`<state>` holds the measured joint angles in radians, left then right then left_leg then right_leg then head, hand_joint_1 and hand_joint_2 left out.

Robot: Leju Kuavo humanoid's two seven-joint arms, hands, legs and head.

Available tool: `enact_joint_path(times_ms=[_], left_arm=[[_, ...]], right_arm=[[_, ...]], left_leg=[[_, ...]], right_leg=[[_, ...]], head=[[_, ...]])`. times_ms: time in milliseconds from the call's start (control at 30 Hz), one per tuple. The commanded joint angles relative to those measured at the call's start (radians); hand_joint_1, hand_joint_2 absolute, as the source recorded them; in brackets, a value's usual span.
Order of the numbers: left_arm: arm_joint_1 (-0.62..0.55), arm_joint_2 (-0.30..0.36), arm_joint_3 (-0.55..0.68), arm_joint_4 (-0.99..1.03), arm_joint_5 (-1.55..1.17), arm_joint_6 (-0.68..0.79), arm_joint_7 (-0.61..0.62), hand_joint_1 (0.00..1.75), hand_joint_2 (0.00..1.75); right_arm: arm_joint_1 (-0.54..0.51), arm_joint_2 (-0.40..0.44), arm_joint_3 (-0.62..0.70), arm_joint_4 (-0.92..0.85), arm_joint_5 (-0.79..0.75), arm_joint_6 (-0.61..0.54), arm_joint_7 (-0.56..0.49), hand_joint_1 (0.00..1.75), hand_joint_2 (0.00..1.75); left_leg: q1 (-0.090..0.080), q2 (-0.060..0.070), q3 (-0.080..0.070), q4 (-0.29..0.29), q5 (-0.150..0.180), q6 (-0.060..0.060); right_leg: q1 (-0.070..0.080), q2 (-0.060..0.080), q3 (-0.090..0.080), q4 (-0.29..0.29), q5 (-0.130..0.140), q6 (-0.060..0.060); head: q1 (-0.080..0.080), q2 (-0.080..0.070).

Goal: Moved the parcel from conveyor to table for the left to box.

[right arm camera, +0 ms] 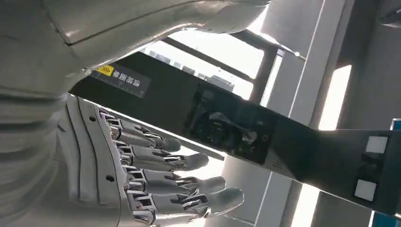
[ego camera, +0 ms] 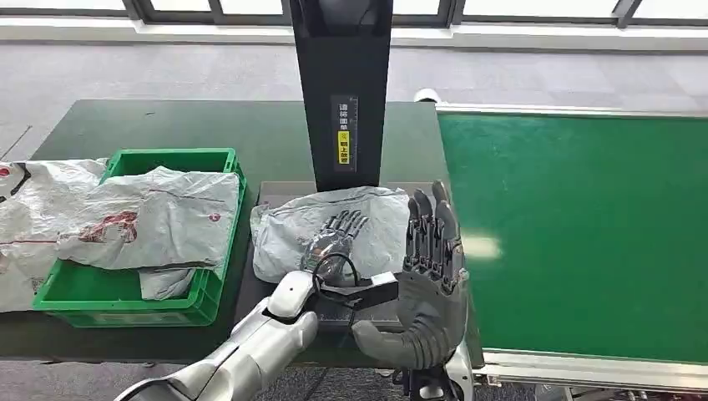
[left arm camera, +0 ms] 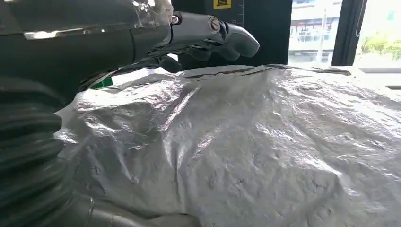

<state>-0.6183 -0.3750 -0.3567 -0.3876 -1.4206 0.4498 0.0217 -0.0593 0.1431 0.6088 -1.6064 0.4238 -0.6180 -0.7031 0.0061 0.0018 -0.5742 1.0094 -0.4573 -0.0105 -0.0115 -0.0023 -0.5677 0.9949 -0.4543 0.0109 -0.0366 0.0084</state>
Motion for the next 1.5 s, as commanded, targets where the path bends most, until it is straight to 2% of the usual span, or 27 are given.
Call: enact_joint_path(times_ms=[33, 200, 300, 533, 567, 767, 900, 967, 1067, 1133, 1267, 1300, 1367, 1433, 1500], left_arm=[[0.023, 0.038, -0.033, 0.099, 0.014, -0.054, -0.022, 1.75, 1.75], [0.046, 0.046, -0.002, 0.108, 0.029, -0.134, -0.066, 1.75, 1.75], [0.056, 0.044, 0.059, 0.082, 0.077, -0.05, -0.1, 1.75, 1.75], [0.087, 0.051, 0.135, 0.048, 0.127, -0.036, -0.153, 1.75, 1.75], [0.092, 0.048, 0.17, 0.049, 0.165, -0.06, -0.185, 1.75, 1.75], [0.09, 0.045, 0.21, 0.067, 0.2, -0.132, -0.213, 1.75, 1.75], [0.084, 0.042, 0.225, 0.069, 0.212, -0.143, -0.218, 1.75, 1.75], [0.086, 0.037, 0.236, 0.06, 0.209, -0.107, -0.226, 1.75, 1.75], [0.092, 0.026, 0.254, 0.013, 0.202, 0.026, -0.224, 1.75, 1.75], [0.11, 0.026, 0.243, -0.064, 0.281, 0.112, -0.27, 1.75, 1.75], [0.121, 0.028, 0.244, -0.096, 0.279, 0.091, -0.264, 1.75, 1.75], [0.168, 0.026, 0.259, -0.216, 0.32, 0.248, -0.349, 1.75, 1.75], [0.315, 0.026, 0.258, -0.582, 0.273, 0.248, -0.342, 1.75, 1.75], [0.49, 0.026, 0.277, -1.087, 0.257, 0.248, -0.376, 1.75, 1.75], [0.551, 0.026, 0.287, -1.301, 0.203, 0.248, -0.373, 1.75, 1.75]], right_arm=[[-0.046, -0.021, 0.029, 0.08, -0.005, 0.027, 0.005, 0.0, 1.75], [-0.035, -0.007, 0.017, 0.092, 0.013, 0.041, 0.005, 0.0, 1.75], [-0.034, 0.007, -0.006, 0.093, 0.027, 0.057, 0.005, 0.0, 1.75], [-0.005, 0.016, -0.024, 0.064, 0.055, 0.09, 0.005, 0.0, 1.75], [-0.009, 0.014, -0.022, 0.068, 0.055, 0.092, 0.005, 0.0, 1.75], [-0.015, 0.036, -0.05, 0.077, 0.052, 0.137, 0.005, 0.0, 1.75], [0.003, 0.034, -0.053, 0.056, 0.063, 0.128, 0.005, 0.0, 1.75], [0.024, 0.04, -0.067, 0.033, 0.084, 0.135, 0.005, 0.0, 1.75], [0.055, 0.051, -0.088, 0.009, 0.112, 0.142, 0.005, 0.0, 1.75], [0.077, 0.056, -0.096, -0.007, 0.126, 0.139, 0.005, 0.0, 1.75], [0.08, 0.055, -0.095, -0.01, 0.126, 0.138, 0.005, 0.0, 1.75], [0.092, 0.063, -0.105, -0.011, 0.137, 0.132, 0.005, 0.0, 1.75], [0.117, 0.058, -0.1, -0.023, 0.146, 0.126, 0.005, 0.0, 1.75], [0.123, 0.053, -0.091, -0.02, 0.146, 0.117, 0.005, 0.0, 1.75], [0.125, 0.051, -0.087, -0.014, 0.145, 0.111, 0.005, 0.0, 1.75]], left_leg=[[0.0, 0.003, 0.002, -0.003, 0.001, 0.0], [0.0, 0.003, 0.003, -0.003, 0.001, 0.0], [0.0, 0.002, 0.003, -0.003, 0.001, 0.0], [0.0, 0.001, 0.003, -0.002, 0.0, 0.0], [0.0, 0.002, 0.003, -0.004, 0.001, 0.0], [0.0, 0.002, 0.003, -0.003, 0.0, 0.0], [0.0, 0.002, 0.003, -0.004, 0.001, 0.0], [0.0, 0.001, 0.003, -0.003, 0.001, 0.0], [0.0, 0.0, 0.003, -0.002, 0.0, 0.0], [0.0, 0.0, 0.003, -0.003, 0.001, 0.0], [0.0, 0.0, 0.001, -0.003, 0.001, 0.0], [0.0, 0.0, 0.001, -0.002, 0.001, 0.0], [0.0, 0.0, 0.0, -0.003, 0.001, 0.0], [0.0, 0.001, 0.0, -0.003, 0.0, 0.0], [0.001, 0.006, -0.002, -0.001, -0.002, 0.0]], right_leg=[[0.0, 0.003, 0.001, -0.003, 0.002, 0.0], [0.0, 0.003, 0.002, -0.003, 0.002, -0.001], [0.0, 0.001, 0.003, -0.003, 0.001, -0.001], [0.0, 0.0, 0.003, -0.002, 0.001, -0.001], [0.0, 0.001, 0.002, -0.003, 0.002, -0.001], [0.0, 0.001, 0.002, -0.002, 0.001, -0.001], [0.0, 0.001, 0.002, -0.003, 0.002, -0.001], [0.0, 0.0, 0.002, -0.003, 0.001, -0.001], [0.0, -0.001, 0.003, -0.002, 0.0, -0.001], [0.0, -0.001, 0.002, -0.003, 0.001, -0.001], [0.001, 0.0, 0.0, -0.003, 0.001, -0.001], [0.0, 0.0, -0.001, -0.001, 0.0, -0.001], [0.001, 0.0, -0.002, -0.002, 0.001, -0.001], [0.0, 0.001, -0.002, -0.003, 0.001, -0.001], [0.001, 0.006, -0.005, -0.001, 0.0, -0.001]], head=[[0.0, 0.0], [0.0, 0.0], [0.0, 0.0], [0.0, 0.0], [0.0, 0.0], [0.0, 0.0], [0.0, 0.0], [0.0, 0.0], [0.0, 0.0], [0.0, 0.0], [0.0, 0.0], [0.0, 0.0], [0.0, 0.0], [0.0, 0.0], [0.0, 0.0]])
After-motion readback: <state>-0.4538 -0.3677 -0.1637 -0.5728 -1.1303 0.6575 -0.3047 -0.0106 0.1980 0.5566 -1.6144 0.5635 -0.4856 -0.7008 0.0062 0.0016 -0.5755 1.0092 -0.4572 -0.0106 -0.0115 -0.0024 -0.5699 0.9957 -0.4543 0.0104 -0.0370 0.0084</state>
